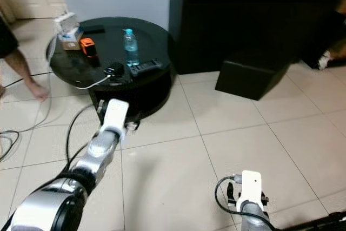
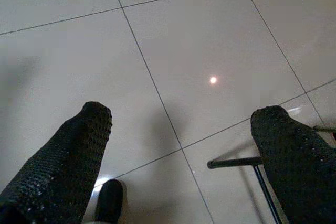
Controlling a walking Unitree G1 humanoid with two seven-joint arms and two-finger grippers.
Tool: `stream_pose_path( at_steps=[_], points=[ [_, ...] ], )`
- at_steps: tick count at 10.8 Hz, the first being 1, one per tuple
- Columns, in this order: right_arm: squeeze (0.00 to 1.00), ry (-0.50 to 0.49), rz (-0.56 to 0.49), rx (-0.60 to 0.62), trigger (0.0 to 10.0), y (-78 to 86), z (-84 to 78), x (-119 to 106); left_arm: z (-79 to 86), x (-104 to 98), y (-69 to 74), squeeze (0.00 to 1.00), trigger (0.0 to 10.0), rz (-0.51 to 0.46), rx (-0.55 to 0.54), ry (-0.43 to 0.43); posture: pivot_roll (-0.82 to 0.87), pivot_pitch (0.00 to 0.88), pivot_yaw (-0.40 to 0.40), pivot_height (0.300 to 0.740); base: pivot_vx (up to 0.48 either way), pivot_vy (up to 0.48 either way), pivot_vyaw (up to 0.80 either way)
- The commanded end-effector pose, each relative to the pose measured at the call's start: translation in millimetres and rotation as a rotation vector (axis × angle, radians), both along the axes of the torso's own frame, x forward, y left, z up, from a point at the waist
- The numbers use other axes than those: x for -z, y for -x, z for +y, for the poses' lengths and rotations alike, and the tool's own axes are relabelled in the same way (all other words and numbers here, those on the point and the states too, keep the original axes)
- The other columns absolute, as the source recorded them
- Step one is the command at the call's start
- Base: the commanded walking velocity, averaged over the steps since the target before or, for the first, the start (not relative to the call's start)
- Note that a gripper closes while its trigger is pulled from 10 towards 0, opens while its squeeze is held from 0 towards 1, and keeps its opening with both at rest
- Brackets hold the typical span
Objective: Picking trash to rubbish bin
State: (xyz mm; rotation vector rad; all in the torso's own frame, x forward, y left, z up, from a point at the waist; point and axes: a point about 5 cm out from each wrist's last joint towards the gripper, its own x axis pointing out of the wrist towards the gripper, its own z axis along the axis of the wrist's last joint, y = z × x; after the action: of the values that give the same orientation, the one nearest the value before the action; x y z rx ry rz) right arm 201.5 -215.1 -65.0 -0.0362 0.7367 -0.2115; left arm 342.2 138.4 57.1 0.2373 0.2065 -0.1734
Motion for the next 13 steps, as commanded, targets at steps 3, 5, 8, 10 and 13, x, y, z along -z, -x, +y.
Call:
stream_pose_path(
  at_steps=[3, 5, 8, 10, 13],
  points=[
    [0.00, 0.011, 0.028, -0.031, 10.0, -1.5, 1.4, 0.6, 3.3, 49.6, 35.1, 0.00, 10.0, 0.226, 0.020, -0.106, 0.24, 0.011, -0.085, 0.740, 0.000, 0.000, 0.00],
    [0.00, 0.005, 0.015, -0.037, 10.0, -7.2, 4.7, -2.0, 14.9, 62.8, 47.3, 0.00, 10.0, 0.295, -0.003, -0.119, 0.24, 0.009, -0.086, 0.740, 0.000, 0.000, 0.00],
    [0.00, -0.004, 0.010, -0.057, 10.0, -10.4, 11.4, -2.5, 35.8, 78.6, 64.3, 0.00, 10.0, 0.386, -0.041, -0.196, 0.24, 0.013, -0.091, 0.740, 0.000, 0.000, 0.00],
    [0.00, 0.003, 0.024, -0.063, 10.0, -8.0, 9.3, -1.2, 38.6, 80.8, 66.9, 0.00, 10.0, 0.400, -0.041, -0.213, 0.24, 0.010, -0.094, 0.740, 0.000, 0.000, 0.00],
    [0.00, 0.018, 0.034, -0.069, 10.0, -6.1, 5.2, -0.8, 34.6, 82.5, 68.2, 0.00, 10.0, 0.407, -0.034, -0.213, 0.24, 0.014, -0.102, 0.740, 0.000, 0.000, 0.00]
  ],
)
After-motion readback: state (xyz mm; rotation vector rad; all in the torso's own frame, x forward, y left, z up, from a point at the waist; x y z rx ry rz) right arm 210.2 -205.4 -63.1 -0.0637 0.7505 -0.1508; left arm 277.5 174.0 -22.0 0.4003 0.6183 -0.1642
